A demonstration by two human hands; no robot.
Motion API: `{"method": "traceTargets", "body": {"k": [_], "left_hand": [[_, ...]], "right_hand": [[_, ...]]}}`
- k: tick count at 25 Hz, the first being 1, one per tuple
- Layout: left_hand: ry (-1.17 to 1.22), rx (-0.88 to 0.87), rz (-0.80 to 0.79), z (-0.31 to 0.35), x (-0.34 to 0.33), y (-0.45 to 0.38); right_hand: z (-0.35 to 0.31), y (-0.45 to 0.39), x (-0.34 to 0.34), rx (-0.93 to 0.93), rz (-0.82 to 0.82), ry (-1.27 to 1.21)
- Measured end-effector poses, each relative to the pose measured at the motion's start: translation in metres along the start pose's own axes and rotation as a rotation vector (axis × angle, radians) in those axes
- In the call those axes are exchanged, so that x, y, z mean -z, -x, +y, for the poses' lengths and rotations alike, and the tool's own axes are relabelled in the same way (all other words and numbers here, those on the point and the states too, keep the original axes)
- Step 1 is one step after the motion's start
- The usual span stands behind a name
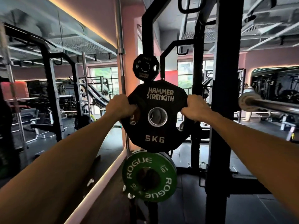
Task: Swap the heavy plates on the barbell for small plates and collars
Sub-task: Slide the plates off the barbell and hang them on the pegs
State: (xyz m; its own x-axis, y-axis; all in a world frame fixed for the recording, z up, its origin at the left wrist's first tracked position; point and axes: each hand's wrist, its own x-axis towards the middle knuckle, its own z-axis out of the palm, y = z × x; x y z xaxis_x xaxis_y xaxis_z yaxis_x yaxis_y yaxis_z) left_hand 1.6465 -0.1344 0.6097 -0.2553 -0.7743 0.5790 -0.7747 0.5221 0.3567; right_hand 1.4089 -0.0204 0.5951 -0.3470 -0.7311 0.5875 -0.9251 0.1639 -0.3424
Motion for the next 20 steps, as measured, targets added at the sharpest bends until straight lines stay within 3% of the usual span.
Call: {"method": "traceTargets", "body": {"k": [12, 20], "left_hand": [[-0.025, -0.041, -0.060, -0.083, -0.073, -0.110], [0.017, -0.069, -0.123, -0.121, -0.117, -0.157]], "right_hand": [[-0.016, -0.093, -0.101, 0.021, -0.042, 0.040], [-0.024, -0.125, -0.149, -0.064, -0.108, 0.072]]}}
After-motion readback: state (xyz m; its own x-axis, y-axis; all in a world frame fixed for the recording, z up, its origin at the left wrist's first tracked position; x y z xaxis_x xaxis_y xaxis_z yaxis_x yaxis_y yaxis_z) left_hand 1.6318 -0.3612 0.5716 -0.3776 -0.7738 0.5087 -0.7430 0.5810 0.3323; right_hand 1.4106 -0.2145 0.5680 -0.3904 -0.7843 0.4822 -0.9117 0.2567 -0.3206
